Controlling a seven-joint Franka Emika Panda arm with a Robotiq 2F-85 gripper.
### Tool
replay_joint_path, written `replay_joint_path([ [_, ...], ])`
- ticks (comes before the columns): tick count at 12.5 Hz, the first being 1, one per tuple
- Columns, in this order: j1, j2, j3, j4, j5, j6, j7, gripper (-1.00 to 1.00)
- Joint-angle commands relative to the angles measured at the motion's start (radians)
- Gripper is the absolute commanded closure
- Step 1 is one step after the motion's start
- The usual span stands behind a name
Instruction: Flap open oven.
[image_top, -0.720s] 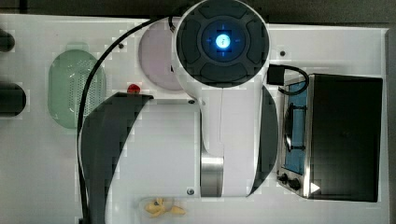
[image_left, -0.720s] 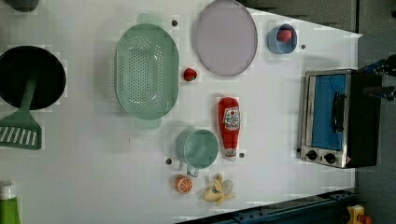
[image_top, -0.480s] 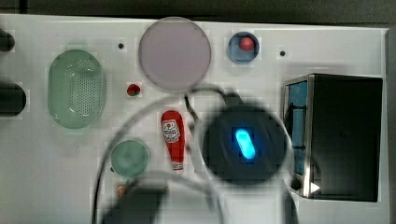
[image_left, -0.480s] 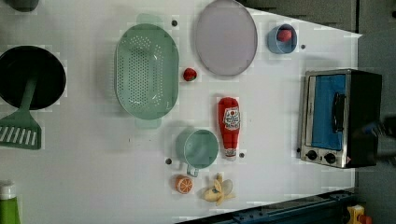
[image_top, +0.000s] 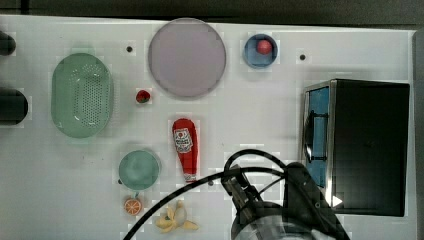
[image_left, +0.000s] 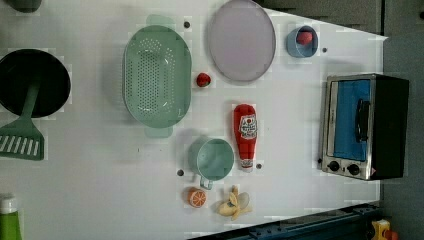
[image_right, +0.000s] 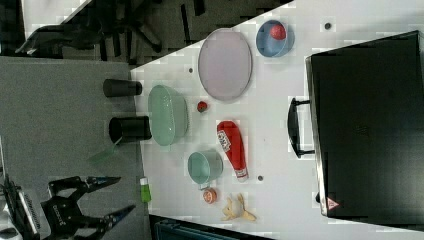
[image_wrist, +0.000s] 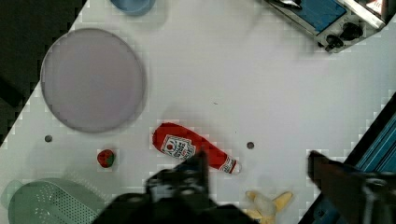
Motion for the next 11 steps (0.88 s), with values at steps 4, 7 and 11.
replay_joint_path([
  [4,-0.004,0.087,-0.02,-0.057,-0.003,0.002,0.047,0.65],
  [7,-0.007,0.13,-0.061,-0.102,-0.048,0.083,-0.141,0.65],
  [11,-0.03,0.233,-0.161,-0.167,-0.084,0.274,-0.626,0.65],
])
